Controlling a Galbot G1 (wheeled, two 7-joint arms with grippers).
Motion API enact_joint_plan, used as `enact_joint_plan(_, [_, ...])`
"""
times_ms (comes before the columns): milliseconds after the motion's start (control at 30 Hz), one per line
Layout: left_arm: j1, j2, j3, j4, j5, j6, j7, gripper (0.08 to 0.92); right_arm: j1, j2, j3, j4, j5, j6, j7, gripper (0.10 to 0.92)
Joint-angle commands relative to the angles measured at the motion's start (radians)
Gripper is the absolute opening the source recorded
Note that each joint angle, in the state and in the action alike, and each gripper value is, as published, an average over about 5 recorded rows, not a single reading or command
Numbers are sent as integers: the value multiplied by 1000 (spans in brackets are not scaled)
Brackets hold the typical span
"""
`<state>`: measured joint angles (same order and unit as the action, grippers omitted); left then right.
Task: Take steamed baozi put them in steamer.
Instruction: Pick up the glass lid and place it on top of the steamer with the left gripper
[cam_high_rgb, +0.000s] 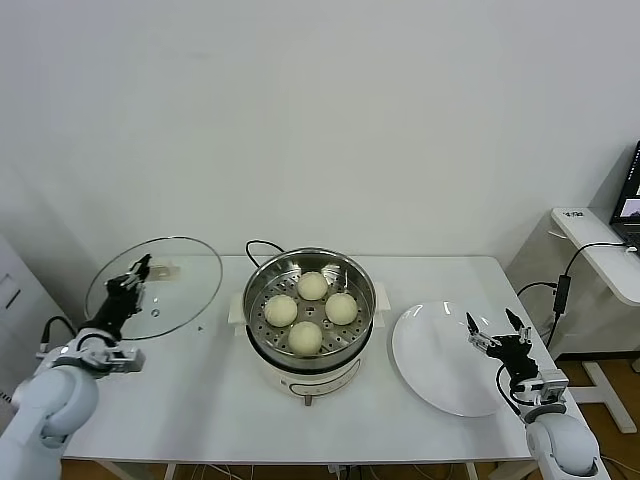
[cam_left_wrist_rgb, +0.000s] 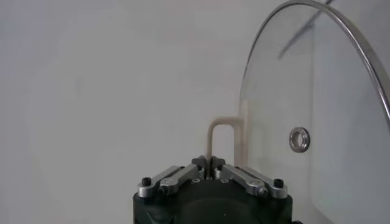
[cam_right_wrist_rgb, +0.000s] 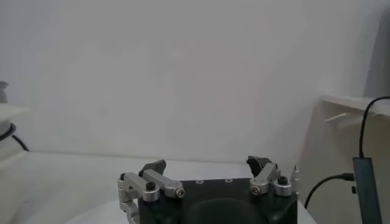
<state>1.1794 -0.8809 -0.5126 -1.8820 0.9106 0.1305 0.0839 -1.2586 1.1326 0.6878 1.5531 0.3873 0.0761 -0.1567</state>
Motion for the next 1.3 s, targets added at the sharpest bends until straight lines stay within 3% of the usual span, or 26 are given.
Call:
enact_joint_plan(33, [-102, -10, 289, -215, 120, 378, 176, 107, -1, 3, 0, 2, 3, -1, -1, 823])
enact_joint_plan(267, [-188, -97, 459, -206, 245, 451, 165, 107, -5, 2, 5, 3, 8, -1, -1, 823])
enact_joint_plan(567, [-253, -214, 593, -131, 332, 444, 135, 107, -14, 4, 11, 6, 9, -4, 2, 823])
enact_joint_plan(967, [-286, -327, 653, -49, 383, 443, 133, 107, -19, 9, 13, 5, 6, -5, 4, 823])
enact_joint_plan(1300, [-306, -381, 688, 18, 385, 425, 121, 107, -27, 14, 19, 6, 2, -3, 2, 823])
